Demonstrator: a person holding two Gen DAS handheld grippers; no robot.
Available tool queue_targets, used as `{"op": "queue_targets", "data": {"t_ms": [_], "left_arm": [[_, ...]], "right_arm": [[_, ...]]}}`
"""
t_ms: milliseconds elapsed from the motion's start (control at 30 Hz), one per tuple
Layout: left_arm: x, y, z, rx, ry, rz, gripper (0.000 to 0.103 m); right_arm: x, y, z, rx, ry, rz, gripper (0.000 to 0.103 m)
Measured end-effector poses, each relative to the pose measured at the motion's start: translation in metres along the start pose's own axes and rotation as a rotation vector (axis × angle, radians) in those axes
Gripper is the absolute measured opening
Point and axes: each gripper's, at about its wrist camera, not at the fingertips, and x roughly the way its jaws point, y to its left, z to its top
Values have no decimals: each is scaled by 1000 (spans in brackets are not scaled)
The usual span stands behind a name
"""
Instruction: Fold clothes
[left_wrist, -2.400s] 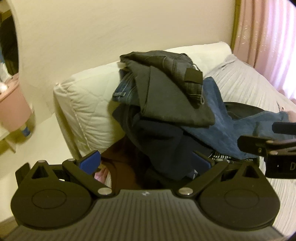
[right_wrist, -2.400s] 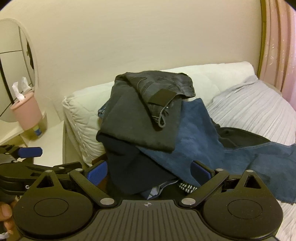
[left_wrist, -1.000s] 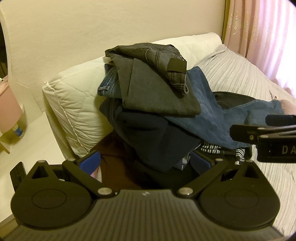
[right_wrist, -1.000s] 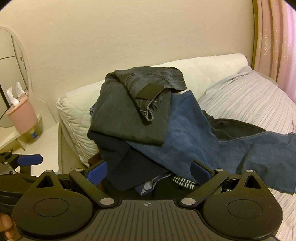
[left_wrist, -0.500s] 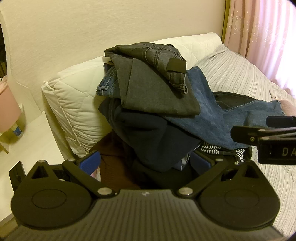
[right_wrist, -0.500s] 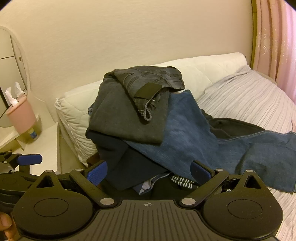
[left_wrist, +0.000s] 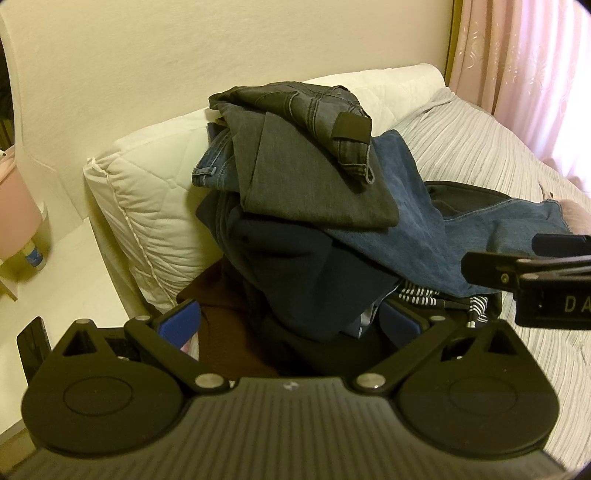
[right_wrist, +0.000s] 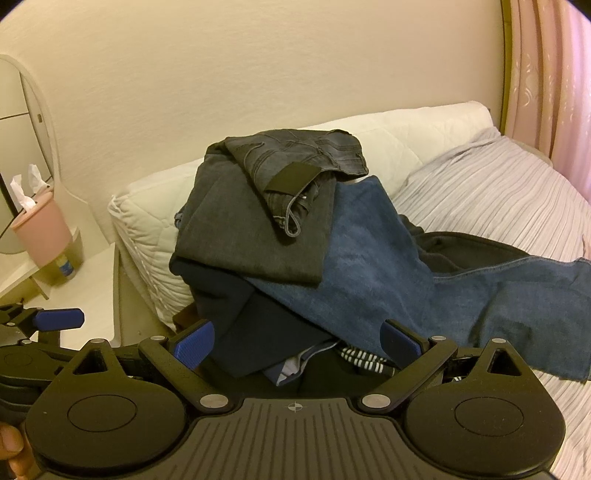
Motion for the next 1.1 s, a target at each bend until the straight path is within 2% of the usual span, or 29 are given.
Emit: {"op": "queue_targets", "data": {"t_ms": [400,800,933,1100], "left_arm": [[-1,-10,-6,-24,9,6,102],[-5,-10,0,-23,-5,78,102],[12,-5,9,-15,10,63,102],[44,6,28,8,27,7,102]], "right_arm": [[-3,-14,-5,-20,15,19,99],[2,-32,0,-46,1,68,99],[13,-32,6,-36,9,57,99],[37,-30,18,-12,27,8,99]]}}
